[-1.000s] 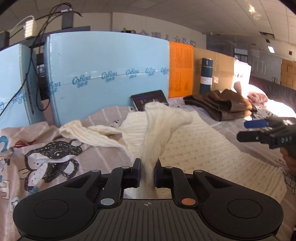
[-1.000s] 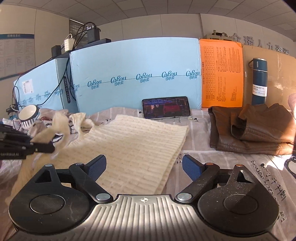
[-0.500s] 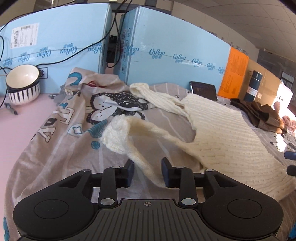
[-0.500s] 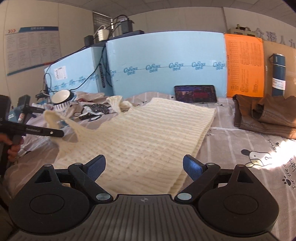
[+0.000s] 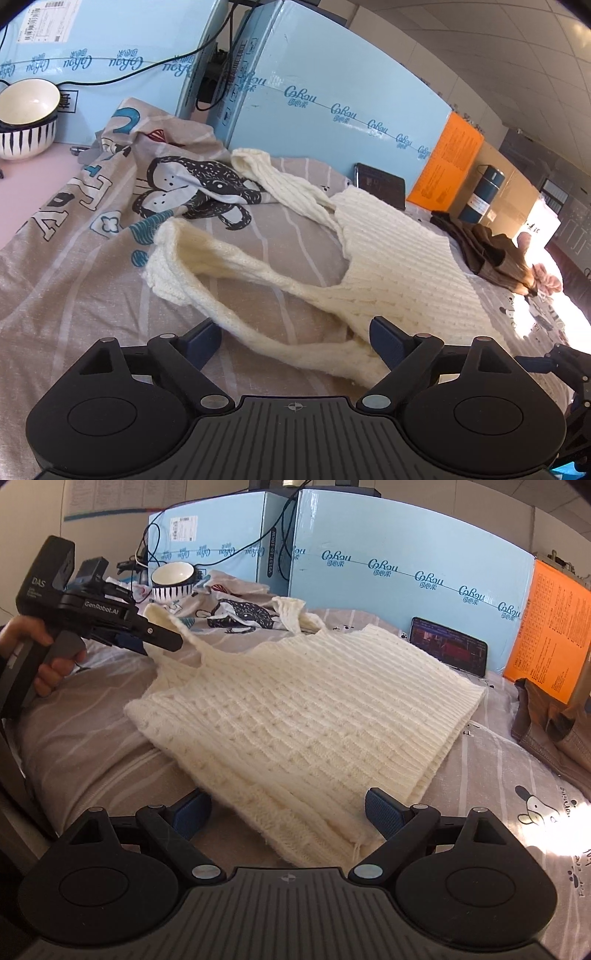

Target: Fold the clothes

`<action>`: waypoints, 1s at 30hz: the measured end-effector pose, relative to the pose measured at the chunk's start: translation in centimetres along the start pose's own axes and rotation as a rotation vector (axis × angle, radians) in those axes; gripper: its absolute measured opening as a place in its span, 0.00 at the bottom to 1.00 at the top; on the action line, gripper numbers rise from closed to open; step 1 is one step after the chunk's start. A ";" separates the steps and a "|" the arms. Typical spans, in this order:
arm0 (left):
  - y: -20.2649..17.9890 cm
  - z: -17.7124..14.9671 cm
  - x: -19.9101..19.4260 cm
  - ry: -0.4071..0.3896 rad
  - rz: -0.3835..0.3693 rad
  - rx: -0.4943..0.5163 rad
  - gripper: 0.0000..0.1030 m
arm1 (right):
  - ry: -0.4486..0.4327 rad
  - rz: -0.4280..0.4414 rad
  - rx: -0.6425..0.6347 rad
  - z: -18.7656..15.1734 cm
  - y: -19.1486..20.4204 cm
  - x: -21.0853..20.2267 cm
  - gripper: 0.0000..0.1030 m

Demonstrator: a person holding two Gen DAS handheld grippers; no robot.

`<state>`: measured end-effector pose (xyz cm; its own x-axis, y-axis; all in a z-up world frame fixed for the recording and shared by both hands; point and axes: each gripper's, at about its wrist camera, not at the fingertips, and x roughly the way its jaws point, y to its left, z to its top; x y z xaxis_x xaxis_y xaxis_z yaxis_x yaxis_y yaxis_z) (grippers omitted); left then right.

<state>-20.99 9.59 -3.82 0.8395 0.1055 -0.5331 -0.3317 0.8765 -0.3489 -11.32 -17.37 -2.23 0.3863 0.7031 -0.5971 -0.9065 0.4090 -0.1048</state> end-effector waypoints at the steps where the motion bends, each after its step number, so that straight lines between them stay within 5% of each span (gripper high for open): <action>1: 0.1 0.0 0.1 -0.003 0.000 -0.006 0.87 | -0.003 0.003 -0.002 0.2 -0.1 0.2 0.86; 8: 0.6 0.3 0.4 -0.022 -0.002 -0.050 0.88 | -0.026 0.035 -0.013 1.2 -0.4 1.4 0.63; 13: 0.9 0.5 0.7 -0.036 -0.003 -0.082 0.88 | -0.077 0.112 0.021 1.9 -1.2 0.5 0.24; 23: 2.8 1.2 0.0 -0.142 0.000 -0.256 0.88 | -0.247 0.032 -0.006 6.4 -4.3 1.3 0.17; 30: 3.2 2.0 -0.5 -0.180 -0.003 -0.274 0.88 | -0.208 -0.039 0.039 8.5 -7.2 5.7 0.17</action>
